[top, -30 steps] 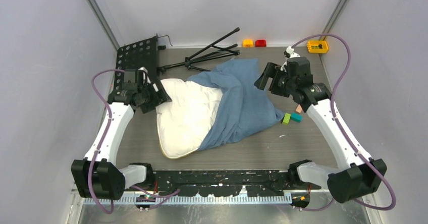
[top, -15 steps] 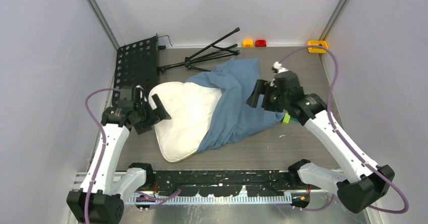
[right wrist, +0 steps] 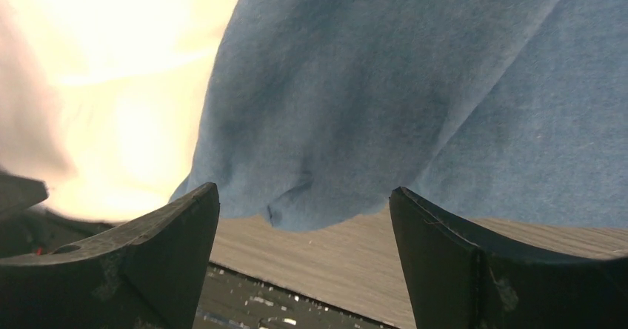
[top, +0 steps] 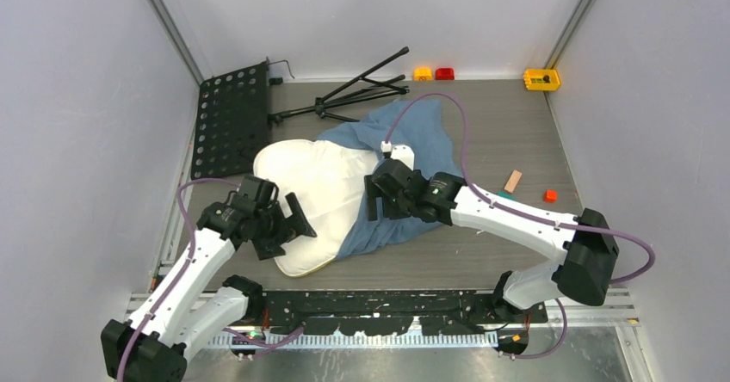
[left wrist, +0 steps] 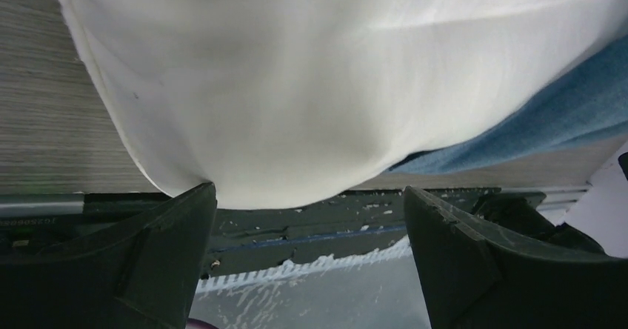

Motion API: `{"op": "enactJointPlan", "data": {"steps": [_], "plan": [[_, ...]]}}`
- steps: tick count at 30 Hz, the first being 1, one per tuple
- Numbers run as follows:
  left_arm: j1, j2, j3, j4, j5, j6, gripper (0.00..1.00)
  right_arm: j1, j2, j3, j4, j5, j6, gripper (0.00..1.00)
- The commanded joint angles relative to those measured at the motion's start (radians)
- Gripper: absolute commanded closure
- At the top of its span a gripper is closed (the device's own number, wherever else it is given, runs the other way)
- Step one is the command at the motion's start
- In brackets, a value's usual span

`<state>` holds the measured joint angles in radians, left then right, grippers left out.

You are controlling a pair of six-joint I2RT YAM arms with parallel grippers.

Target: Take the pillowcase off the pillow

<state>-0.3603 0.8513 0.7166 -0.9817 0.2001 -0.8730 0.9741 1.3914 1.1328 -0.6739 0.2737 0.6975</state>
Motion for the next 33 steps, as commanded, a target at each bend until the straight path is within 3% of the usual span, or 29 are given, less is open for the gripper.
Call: {"op": "enactJointPlan", "data": {"steps": [1, 8, 11, 14, 20, 22, 23, 26, 27, 28, 33], "plan": [[-0.006, -0.006, 0.003, 0.012, -0.118, -0.048, 0.0, 0.009, 0.02, 0.008, 0.055, 0.188, 0.065, 0.1], [-0.006, 0.005, -0.065, 0.061, -0.165, -0.075, 0.0, 0.009, 0.052, -0.075, 0.106, 0.194, 0.085, 0.1], [-0.006, 0.025, -0.107, 0.141, -0.142, -0.1, 0.01, 0.008, 0.06, -0.104, 0.148, 0.182, 0.087, 0.15], [-0.006, 0.036, -0.153, 0.25, -0.12, -0.146, 0.04, 0.009, 0.051, -0.134, 0.202, 0.166, 0.086, 0.37], [-0.006, 0.085, -0.209, 0.401, -0.174, -0.174, 0.12, 0.007, 0.037, -0.149, 0.224, 0.179, 0.074, 0.97], [-0.006, 0.112, -0.21, 0.434, -0.184, -0.159, 0.21, 0.003, 0.03, -0.152, 0.219, 0.191, 0.078, 1.0], [-0.006, 0.124, -0.211, 0.449, -0.187, -0.149, 0.32, 0.003, 0.025, -0.157, 0.219, 0.198, 0.08, 1.0], [-0.005, 0.144, -0.199, 0.469, -0.219, -0.119, 0.83, -0.011, -0.001, -0.176, 0.219, 0.225, 0.082, 1.0], [-0.005, 0.144, -0.182, 0.445, -0.254, -0.106, 0.95, -0.023, -0.013, -0.185, 0.218, 0.231, 0.077, 1.0], [-0.003, 0.142, -0.154, 0.397, -0.298, -0.092, 1.0, -0.045, -0.028, -0.191, 0.212, 0.234, 0.073, 1.0], [0.018, 0.096, -0.007, 0.226, -0.451, 0.019, 1.0, -0.211, -0.13, -0.225, 0.187, 0.193, 0.013, 1.0]]}}
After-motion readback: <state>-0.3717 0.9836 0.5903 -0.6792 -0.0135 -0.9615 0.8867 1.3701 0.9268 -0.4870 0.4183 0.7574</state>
